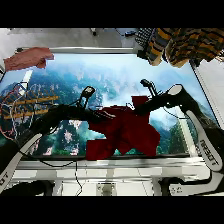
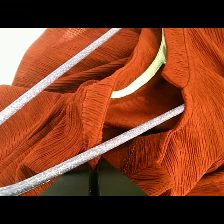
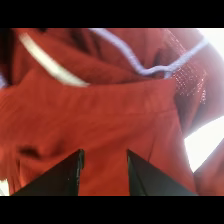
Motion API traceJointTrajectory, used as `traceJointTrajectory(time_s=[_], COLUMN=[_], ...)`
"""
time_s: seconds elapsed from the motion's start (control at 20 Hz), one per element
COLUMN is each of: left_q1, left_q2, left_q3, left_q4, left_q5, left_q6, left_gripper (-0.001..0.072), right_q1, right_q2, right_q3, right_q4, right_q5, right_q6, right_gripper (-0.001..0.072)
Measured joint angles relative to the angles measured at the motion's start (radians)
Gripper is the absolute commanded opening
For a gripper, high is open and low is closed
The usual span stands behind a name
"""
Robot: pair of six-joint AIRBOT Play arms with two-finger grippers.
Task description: Fold the clothes and pants, and hang the long-sleeved shirts on hangers.
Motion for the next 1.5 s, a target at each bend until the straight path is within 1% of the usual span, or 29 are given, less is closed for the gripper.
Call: traceJointTrajectory(time_s=[0.2, 0.25, 0.3, 0.4, 0.45, 0.75, 0.95, 1.0, 1.05, 1.1, 1.15, 1.35, 1.5], left_q1=[0.000, 0.000, 0.000, 0.000, 0.000, 0.000, 0.000, 0.000, 0.000, 0.000, 0.000, 0.002, 0.018], left_q2=[0.000, 0.000, 0.000, 0.000, 0.000, 0.000, 0.000, 0.000, 0.000, 0.000, 0.000, 0.000, 0.000], left_q3=[0.000, 0.000, 0.000, 0.000, 0.000, 0.000, 0.000, 0.000, 0.000, 0.000, 0.000, 0.000, 0.000], left_q4=[0.000, 0.000, 0.000, 0.000, 0.000, 0.000, 0.000, 0.000, 0.000, 0.000, 0.000, 0.000, 0.003], left_q5=[0.000, 0.000, 0.000, 0.001, 0.001, 0.001, 0.002, 0.002, 0.002, 0.001, 0.001, 0.001, 0.000], left_q6=[0.000, 0.000, 0.000, 0.000, 0.000, 0.000, 0.000, 0.000, 0.000, 0.000, 0.000, 0.000, 0.000], left_gripper=[0.0031, 0.0031, 0.0031, 0.0031, 0.0032, 0.0032, 0.0031, 0.0031, 0.0031, 0.0032, 0.0031, 0.0031, 0.0031], right_q1=[0.000, 0.000, 0.000, 0.001, 0.001, 0.036, 0.075, 0.082, 0.087, 0.092, 0.094, 0.099, 0.099], right_q2=[-0.079, -0.092, -0.103, -0.124, -0.134, -0.166, -0.196, -0.206, -0.213, -0.217, -0.219, -0.216, -0.174], right_q3=[0.001, 0.001, 0.001, 0.004, 0.010, 0.064, 0.080, 0.081, 0.082, 0.084, 0.088, 0.144, 0.199], right_q4=[0.057, 0.067, 0.075, 0.077, 0.078, 0.003, -0.020, -0.020, -0.014, 0.000, 0.020, 0.053, 0.027], right_q5=[-0.069, -0.085, -0.104, -0.133, -0.146, -0.191, -0.124, -0.103, -0.084, -0.062, -0.047, 0.023, 0.101], right_q6=[0.059, 0.074, 0.085, 0.109, 0.121, 0.194, 0.201, 0.201, 0.201, 0.192, 0.180, 0.150, 0.141], right_gripper=[0.0379, 0.0391, 0.0428, 0.0432, 0.0465, 0.0460, 0.0454, 0.0391, 0.0280, 0.0084, 0.0045, 0.0044, 0.0044])
